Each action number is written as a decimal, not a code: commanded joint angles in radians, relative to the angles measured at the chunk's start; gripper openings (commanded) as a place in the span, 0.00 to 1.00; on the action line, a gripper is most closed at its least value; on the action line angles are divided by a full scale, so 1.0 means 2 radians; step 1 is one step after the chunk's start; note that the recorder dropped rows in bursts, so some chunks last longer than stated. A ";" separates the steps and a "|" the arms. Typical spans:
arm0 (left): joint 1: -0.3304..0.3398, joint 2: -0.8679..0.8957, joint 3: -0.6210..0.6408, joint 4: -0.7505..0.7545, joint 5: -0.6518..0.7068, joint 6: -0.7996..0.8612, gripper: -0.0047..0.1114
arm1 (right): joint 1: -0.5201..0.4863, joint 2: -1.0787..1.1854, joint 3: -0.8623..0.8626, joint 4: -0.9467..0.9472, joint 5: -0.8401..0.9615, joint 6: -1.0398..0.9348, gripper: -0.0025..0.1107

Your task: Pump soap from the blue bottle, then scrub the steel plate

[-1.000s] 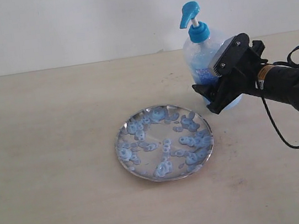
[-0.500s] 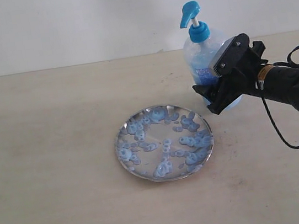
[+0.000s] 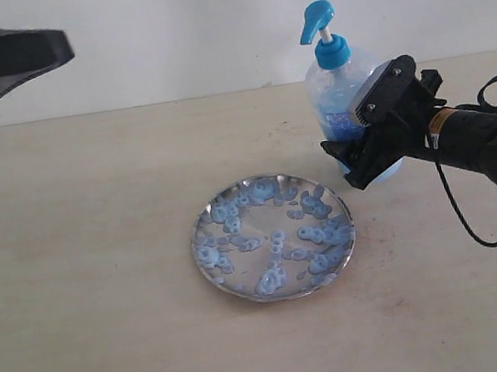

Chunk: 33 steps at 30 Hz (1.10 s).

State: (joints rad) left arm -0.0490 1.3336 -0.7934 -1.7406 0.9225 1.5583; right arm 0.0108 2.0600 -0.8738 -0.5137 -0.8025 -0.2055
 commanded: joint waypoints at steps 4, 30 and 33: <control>-0.168 0.071 -0.120 -0.002 -0.166 0.093 0.08 | -0.001 0.004 0.006 -0.010 0.037 -0.001 0.05; -0.294 0.302 -0.366 -0.002 -0.281 0.147 0.08 | -0.001 0.004 0.006 -0.010 0.034 -0.001 0.05; -0.294 0.306 -0.366 -0.002 -0.295 0.160 0.08 | -0.001 0.004 0.006 -0.010 0.034 -0.001 0.05</control>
State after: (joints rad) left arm -0.6309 1.9399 -1.5166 -1.7415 0.3579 1.8521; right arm 0.0108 2.0600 -0.8738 -0.5137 -0.7988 -0.2039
